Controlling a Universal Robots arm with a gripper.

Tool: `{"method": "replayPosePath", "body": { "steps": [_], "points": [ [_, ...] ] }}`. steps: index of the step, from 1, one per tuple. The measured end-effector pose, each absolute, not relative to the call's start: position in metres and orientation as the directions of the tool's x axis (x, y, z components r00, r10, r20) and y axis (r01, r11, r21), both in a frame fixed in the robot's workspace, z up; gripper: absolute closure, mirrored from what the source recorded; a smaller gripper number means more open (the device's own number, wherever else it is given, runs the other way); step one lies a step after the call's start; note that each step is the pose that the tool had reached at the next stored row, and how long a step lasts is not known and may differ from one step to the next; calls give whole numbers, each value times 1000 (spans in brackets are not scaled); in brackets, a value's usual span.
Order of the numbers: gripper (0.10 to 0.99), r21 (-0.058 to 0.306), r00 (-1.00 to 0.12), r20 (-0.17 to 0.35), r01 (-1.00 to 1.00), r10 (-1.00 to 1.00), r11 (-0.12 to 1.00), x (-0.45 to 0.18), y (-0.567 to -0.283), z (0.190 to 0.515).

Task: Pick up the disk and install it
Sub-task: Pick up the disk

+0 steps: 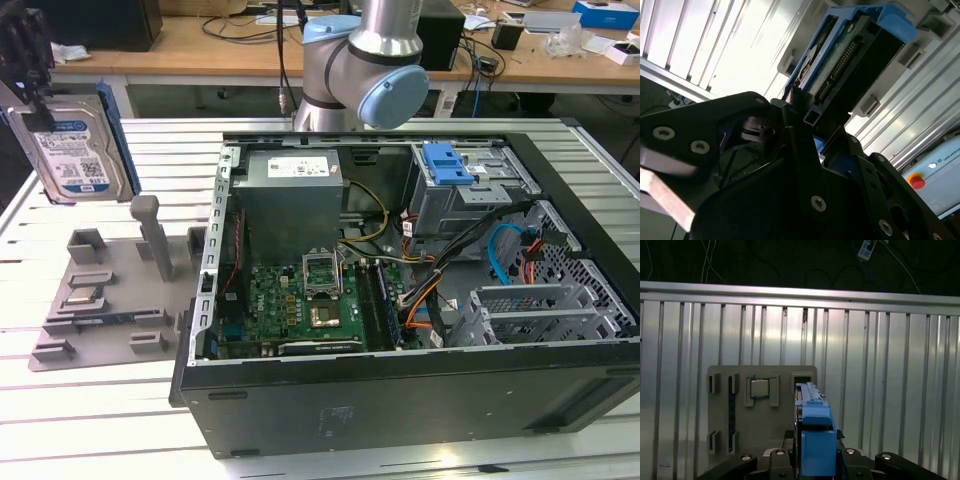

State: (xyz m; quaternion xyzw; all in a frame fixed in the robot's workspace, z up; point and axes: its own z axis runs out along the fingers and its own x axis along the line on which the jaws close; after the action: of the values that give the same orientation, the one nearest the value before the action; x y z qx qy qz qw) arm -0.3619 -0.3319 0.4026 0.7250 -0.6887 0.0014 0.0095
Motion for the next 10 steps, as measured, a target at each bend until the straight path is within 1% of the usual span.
{"method": "replayPosePath", "body": {
  "steps": [10],
  "points": [
    [718, 12, 51, 15, -999, -999, -51, -362, -331, 425]
  ]
}}
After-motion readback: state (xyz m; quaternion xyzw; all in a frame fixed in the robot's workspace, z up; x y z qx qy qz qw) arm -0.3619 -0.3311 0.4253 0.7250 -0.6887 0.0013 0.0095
